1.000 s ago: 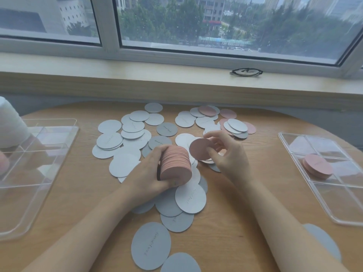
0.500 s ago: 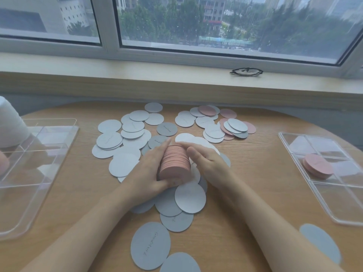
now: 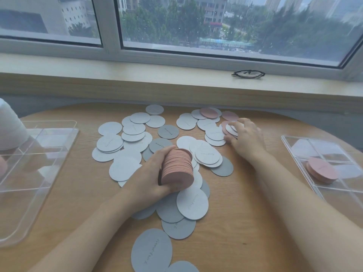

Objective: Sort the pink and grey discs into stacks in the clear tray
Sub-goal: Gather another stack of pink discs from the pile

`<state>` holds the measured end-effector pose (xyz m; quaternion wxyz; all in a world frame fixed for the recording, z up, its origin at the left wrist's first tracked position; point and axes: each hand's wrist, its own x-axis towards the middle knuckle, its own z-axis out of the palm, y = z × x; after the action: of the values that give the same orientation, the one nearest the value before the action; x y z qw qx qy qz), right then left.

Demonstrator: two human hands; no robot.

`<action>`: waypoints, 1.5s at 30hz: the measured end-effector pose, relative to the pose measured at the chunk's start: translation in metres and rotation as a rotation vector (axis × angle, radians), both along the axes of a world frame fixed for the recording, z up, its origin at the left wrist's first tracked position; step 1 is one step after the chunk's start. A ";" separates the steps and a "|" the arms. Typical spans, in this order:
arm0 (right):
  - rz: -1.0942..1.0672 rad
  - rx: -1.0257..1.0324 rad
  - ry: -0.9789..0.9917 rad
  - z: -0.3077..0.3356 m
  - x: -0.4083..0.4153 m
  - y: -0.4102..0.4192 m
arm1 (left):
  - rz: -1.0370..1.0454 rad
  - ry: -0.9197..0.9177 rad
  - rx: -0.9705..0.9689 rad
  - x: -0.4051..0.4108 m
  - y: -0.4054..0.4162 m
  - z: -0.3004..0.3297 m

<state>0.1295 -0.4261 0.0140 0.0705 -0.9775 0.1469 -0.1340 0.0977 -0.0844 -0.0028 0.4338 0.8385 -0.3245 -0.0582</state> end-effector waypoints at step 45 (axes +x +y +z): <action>0.489 0.523 -0.452 -0.002 -0.049 0.114 | -0.019 -0.020 -0.059 0.000 0.000 0.004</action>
<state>0.0801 -0.3118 0.0124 0.3763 -0.8787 -0.0796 -0.2826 0.0973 -0.0844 0.0015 0.4544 0.8229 -0.3383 -0.0446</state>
